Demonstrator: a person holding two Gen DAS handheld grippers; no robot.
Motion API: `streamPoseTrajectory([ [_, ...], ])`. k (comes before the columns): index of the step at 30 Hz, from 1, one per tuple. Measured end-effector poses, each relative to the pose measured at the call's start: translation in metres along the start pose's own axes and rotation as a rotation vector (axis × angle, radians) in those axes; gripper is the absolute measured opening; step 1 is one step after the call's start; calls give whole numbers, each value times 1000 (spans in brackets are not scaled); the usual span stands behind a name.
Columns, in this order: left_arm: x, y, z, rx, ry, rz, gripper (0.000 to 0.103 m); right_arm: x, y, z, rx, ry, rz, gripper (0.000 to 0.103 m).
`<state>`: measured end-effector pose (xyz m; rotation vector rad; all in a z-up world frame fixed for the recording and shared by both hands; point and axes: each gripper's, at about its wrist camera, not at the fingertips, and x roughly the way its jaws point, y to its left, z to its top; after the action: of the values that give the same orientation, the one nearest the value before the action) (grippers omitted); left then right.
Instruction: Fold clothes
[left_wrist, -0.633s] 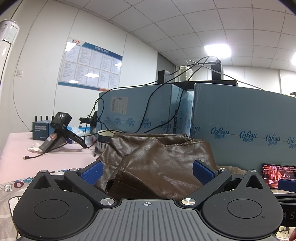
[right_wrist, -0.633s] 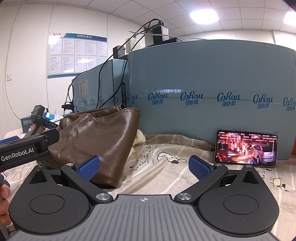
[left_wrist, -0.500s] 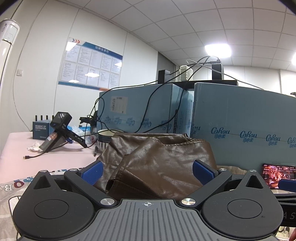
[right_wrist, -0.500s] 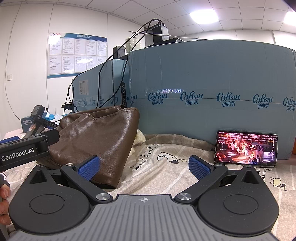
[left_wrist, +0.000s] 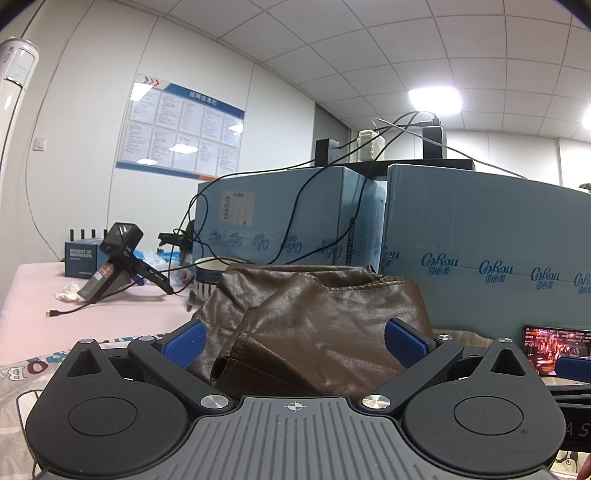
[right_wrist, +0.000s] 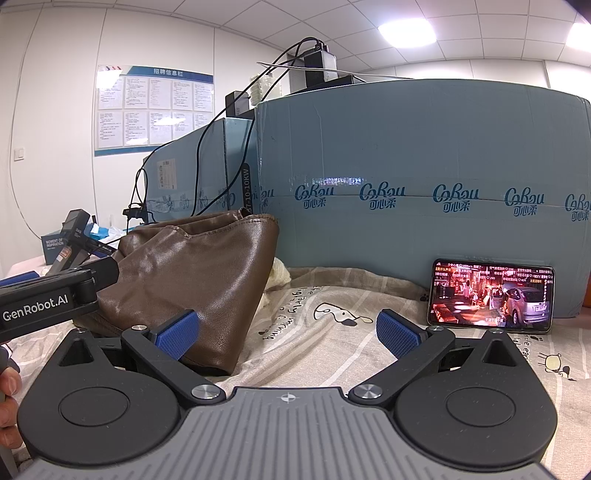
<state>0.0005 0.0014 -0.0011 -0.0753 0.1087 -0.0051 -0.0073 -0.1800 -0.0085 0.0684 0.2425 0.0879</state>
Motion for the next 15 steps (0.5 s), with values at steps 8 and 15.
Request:
streamPoseTrajectory([
  [8,-1,-1,0,0,-2,-1,103,0,0,0,0,0,0,103],
  [15,-1,-1,1,1,-1,-3,103,0,0,0,0,0,0,103],
])
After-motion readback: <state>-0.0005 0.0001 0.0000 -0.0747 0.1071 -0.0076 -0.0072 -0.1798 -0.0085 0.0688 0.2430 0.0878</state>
